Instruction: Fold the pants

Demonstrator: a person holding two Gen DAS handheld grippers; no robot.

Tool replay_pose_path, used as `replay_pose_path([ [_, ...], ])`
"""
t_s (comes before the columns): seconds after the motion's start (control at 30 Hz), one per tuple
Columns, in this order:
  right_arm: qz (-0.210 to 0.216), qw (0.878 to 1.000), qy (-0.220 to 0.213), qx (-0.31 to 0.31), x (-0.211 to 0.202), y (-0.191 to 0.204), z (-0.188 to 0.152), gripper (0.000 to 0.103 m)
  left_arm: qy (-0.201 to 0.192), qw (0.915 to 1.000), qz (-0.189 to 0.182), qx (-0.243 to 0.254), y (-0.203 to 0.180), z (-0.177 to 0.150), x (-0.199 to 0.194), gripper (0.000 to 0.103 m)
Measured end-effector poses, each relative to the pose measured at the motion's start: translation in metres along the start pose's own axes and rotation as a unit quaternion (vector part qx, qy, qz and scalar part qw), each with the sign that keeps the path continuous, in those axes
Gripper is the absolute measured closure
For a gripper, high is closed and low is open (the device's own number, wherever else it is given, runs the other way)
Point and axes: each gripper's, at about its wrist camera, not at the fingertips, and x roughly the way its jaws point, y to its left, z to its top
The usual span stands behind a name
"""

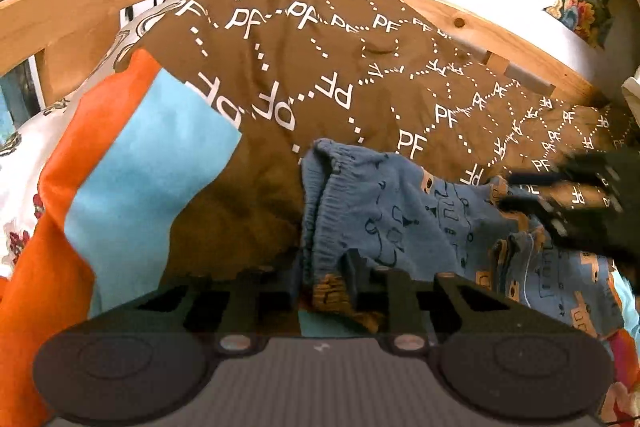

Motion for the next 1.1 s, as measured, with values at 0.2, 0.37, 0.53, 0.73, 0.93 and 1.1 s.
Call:
replay_pose_path([
  [0.2,-0.068,0.997,0.017,0.015,-0.027,0.033,-0.048,0.085,-0.003,1.0000,0.007,-0.004,-0.006,0.003,-0.005,0.086],
  [0.37,-0.067,0.995,0.030,0.060,-0.001,0.027,-0.062,0.086,-0.021,0.9996,-0.003,0.018,-0.023,0.011,-0.019,0.089],
  [0.53,-0.040,0.995,-0.002,0.096,-0.022,0.012,-0.060,0.081,-0.048,0.9969,-0.035,0.052,-0.056,0.018,-0.041,0.089],
  [0.73,0.010,0.995,0.046,0.086,-0.072,-0.027,-0.068,0.071,-0.073,0.9831,-0.094,0.139,-0.129,0.021,-0.059,0.090],
  [0.93,-0.004,0.986,0.131,0.104,-0.147,-0.067,-0.086,0.069,-0.057,0.9596,-0.161,0.224,-0.223,0.006,-0.048,0.090],
  [1.1,-0.048,0.980,0.108,0.160,-0.194,-0.085,-0.123,0.068,-0.030,0.9392,-0.198,0.279,-0.291,-0.023,-0.014,0.092],
])
